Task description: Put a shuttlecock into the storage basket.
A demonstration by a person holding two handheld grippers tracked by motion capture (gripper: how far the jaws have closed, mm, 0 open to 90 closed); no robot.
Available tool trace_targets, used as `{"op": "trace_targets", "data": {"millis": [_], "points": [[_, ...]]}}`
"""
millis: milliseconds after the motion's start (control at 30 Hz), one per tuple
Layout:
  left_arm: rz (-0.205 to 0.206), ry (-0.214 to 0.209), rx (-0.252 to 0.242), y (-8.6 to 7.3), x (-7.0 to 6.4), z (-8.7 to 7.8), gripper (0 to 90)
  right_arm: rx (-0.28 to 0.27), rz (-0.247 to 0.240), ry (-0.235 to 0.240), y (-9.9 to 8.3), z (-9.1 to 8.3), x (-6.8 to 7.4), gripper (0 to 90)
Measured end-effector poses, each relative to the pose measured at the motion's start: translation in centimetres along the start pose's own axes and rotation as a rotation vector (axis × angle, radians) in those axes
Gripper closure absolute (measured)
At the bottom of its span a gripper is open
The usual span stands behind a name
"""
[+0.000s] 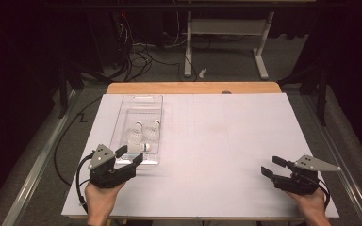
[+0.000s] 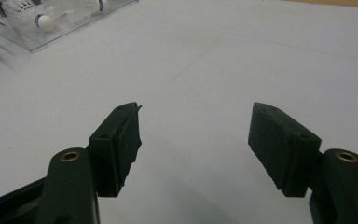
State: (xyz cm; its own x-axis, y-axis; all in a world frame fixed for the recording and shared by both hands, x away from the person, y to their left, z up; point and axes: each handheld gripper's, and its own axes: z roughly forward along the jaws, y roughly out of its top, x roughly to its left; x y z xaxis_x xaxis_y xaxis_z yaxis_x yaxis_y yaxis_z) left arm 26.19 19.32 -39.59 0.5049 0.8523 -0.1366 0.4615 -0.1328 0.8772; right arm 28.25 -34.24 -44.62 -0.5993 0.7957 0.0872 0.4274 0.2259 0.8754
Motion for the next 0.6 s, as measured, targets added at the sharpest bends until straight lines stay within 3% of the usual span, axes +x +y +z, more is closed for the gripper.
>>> {"op": "trace_targets", "data": {"millis": [600], "points": [[-0.008, -0.004, -0.003, -0.98, 0.04, 0.34, 37.2, -0.001, 0.0, -0.001, 0.0, -0.02, -0.03, 34.3]]}}
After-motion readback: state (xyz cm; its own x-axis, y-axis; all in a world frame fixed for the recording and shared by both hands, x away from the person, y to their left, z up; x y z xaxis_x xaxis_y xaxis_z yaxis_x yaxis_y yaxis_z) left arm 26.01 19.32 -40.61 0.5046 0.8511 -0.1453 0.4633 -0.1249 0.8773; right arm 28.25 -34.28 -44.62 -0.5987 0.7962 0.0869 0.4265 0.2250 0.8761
